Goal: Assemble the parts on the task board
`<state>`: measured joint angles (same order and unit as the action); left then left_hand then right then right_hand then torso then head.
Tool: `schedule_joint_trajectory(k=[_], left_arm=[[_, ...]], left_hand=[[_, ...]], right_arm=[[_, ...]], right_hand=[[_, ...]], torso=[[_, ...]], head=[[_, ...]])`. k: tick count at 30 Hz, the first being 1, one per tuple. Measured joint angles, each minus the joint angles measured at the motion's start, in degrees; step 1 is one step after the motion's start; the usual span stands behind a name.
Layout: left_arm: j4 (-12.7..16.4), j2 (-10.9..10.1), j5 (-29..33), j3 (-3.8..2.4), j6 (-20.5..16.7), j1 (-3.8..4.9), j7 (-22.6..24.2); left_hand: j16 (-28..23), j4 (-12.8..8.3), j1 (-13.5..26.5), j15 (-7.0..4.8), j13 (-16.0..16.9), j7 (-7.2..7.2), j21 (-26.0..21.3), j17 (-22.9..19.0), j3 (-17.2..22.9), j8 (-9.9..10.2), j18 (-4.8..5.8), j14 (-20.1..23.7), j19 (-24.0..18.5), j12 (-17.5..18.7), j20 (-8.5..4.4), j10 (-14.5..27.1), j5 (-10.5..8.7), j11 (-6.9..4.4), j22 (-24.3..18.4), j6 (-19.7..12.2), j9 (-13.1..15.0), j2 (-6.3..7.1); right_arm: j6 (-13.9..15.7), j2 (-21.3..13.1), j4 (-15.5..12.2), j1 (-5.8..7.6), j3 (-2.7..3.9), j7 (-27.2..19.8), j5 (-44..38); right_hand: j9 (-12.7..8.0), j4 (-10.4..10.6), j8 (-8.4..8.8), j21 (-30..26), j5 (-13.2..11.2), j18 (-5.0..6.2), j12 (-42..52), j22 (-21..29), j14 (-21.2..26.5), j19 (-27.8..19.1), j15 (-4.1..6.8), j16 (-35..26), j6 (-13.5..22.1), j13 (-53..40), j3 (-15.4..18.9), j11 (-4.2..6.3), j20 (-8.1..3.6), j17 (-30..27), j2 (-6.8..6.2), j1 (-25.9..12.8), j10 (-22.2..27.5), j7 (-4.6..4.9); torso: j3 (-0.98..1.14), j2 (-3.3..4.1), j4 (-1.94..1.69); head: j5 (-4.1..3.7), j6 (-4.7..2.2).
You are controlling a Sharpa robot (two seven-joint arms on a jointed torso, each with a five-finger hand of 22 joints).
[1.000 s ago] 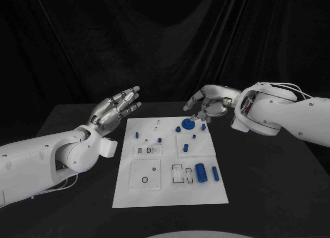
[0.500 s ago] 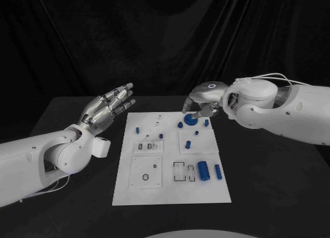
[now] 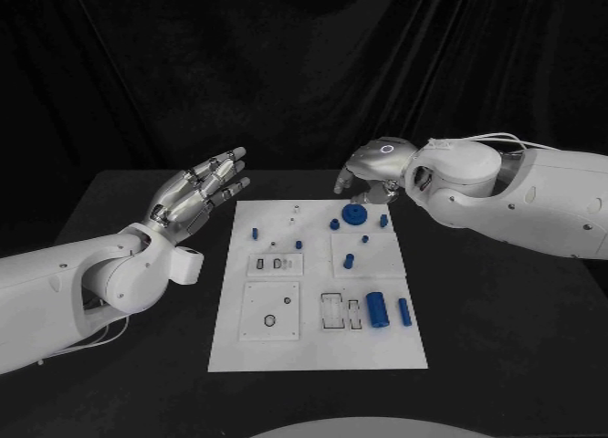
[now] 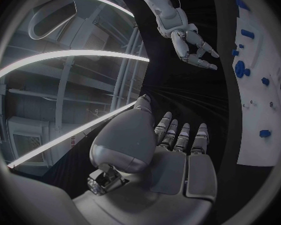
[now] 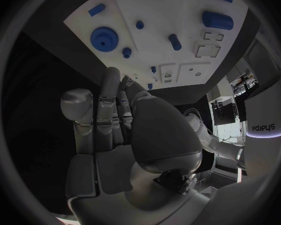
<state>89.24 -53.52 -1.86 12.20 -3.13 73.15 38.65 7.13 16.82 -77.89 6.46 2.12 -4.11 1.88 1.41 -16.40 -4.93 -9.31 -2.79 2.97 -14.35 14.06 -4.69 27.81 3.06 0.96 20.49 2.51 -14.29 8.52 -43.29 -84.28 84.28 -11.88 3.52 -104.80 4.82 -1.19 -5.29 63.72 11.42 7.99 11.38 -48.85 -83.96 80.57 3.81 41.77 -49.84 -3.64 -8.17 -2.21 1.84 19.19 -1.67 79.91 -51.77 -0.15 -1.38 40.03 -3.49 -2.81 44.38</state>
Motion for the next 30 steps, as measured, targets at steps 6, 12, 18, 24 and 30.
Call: schedule_joint_trajectory(k=[6,12,18,24,30], left_arm=[[-0.31,0.07,-0.03,-0.01,0.62,0.0,0.02],[-0.51,0.11,-0.06,-0.01,1.07,0.01,0.03],[-0.77,0.22,-0.07,0.0,1.39,0.01,0.04],[-0.9,0.36,-0.08,0.01,1.61,0.01,0.05],[-1.0,0.45,-0.09,0.01,1.72,0.01,0.06]], left_hand=[[-0.03,-0.15,0.0,0.0,0.0,0.0,0.0,0.0,0.16,0.0,0.0,0.0,0.0,0.0,0.0,0.19,0.21,-0.18,0.0,0.0,0.0,0.0],[-0.03,-0.15,-0.21,0.0,0.01,0.0,0.0,0.0,0.16,0.0,0.0,0.0,0.0,0.0,0.0,0.19,0.21,-0.18,0.01,0.0,-0.01,-0.21],[-0.03,-0.15,-0.21,0.0,0.01,0.0,0.0,0.0,0.16,0.0,0.0,0.0,0.0,0.22,0.0,0.19,0.2,-0.18,0.01,0.0,-0.01,-0.21],[-0.04,-0.15,-0.21,-0.22,0.01,0.0,0.0,-0.01,0.16,0.0,0.0,0.22,0.01,0.22,0.0,0.19,0.2,-0.18,0.01,0.0,-0.01,-0.21],[-0.04,-0.15,-0.21,-0.22,0.01,-0.21,0.0,-0.01,0.16,0.0,0.01,0.22,0.0,0.22,0.0,0.4,0.2,0.0,0.01,-0.22,-0.01,-0.22]], right_arm=[[2.21,1.4,2.69,-1.52,-0.03,-1.12,-0.61],[3.75,2.4,4.48,-2.57,-0.04,-2.24,-0.88],[4.91,3.46,6.03,-3.46,-0.03,-3.38,-1.04],[5.34,4.0,6.95,-4.1,-0.02,-4.26,-1.11],[5.49,4.8,8.25,-4.78,-0.02,-4.96,-1.16]], right_hand=[[-0.68,0.75,1.21,0.8,-1.47,0.0,-1.55,-1.34,0.0,-0.33,0.0,1.52,2.07,0.0,-0.7,-0.04,0.33,0.83,-0.92,-0.92,0.04,-0.17],[-1.22,1.29,1.76,0.84,-1.71,0.0,-2.34,-1.63,0.33,-0.73,-0.33,1.98,5.76,0.0,-0.78,-0.53,0.32,1.09,-1.28,-0.84,0.53,0.41],[-0.88,1.53,1.45,1.07,-1.71,0.0,-2.62,-1.86,0.33,-0.93,-0.33,2.19,3.42,0.0,-1.02,-0.53,0.52,1.19,-1.28,-0.84,0.53,1.05],[-0.82,1.68,1.25,1.07,-1.98,0.01,-2.61,-2.12,0.33,-0.93,-0.33,2.42,2.92,0.0,-0.86,-0.53,0.52,1.27,-1.28,-0.84,0.53,1.34],[-0.47,2.0,0.74,1.07,-1.97,0.01,-2.61,-2.28,0.6,-1.35,-0.29,2.64,1.35,0.0,-1.18,-0.5,0.52,1.43,-1.27,-0.84,-0.37,1.44]], torso=[[0.0,0.06,0.0],[0.0,0.09,-0.03],[0.0,0.16,-0.05],[-0.03,0.21,-0.07],[-0.06,0.26,-0.05]], head=[[0.22,0.03],[0.5,0.19],[0.56,0.21],[0.7,0.36],[0.76,0.49]])
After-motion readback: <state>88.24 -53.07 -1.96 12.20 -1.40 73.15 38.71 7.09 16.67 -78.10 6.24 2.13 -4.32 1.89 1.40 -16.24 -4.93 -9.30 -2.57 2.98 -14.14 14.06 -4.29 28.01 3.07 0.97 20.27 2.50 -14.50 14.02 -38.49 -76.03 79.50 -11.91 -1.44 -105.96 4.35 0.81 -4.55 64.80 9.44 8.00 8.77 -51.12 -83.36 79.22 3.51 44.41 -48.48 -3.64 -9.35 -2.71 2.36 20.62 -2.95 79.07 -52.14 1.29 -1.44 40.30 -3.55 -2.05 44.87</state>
